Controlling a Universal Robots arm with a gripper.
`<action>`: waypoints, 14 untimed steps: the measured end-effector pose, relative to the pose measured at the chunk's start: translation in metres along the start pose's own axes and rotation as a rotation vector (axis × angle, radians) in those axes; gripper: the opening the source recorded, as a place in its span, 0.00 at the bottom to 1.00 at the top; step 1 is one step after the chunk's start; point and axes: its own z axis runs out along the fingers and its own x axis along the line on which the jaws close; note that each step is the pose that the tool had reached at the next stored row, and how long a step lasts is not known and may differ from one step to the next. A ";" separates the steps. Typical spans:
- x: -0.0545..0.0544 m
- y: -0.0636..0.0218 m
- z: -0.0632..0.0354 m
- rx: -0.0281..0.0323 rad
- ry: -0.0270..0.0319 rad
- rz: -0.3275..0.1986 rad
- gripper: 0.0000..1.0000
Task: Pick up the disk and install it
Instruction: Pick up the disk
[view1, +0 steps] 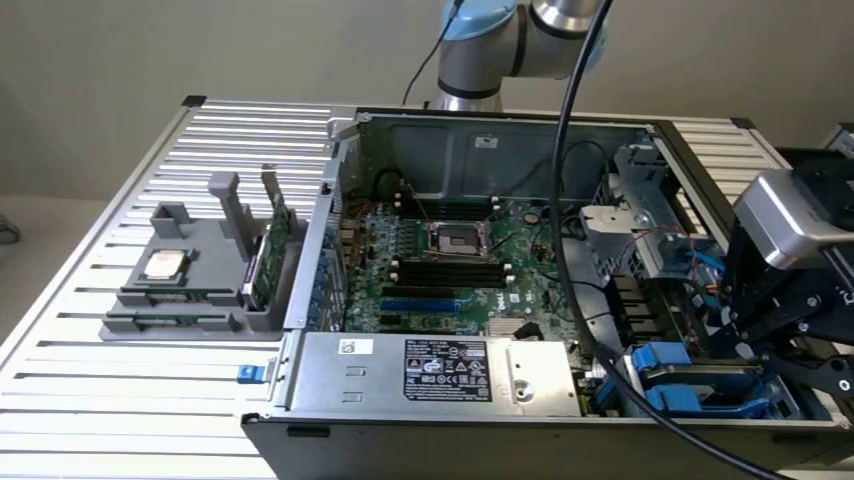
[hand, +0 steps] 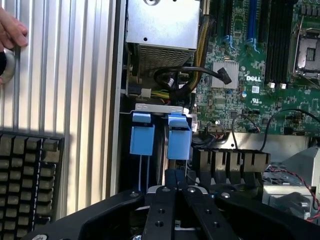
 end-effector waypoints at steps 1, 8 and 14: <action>0.000 -0.0002 0.0007 0.0014 -0.0029 0.000 0.13; 0.001 -0.0024 0.0075 0.0093 -0.0162 -0.002 0.13; 0.002 -0.0033 0.0168 0.0116 -0.0229 -0.002 0.13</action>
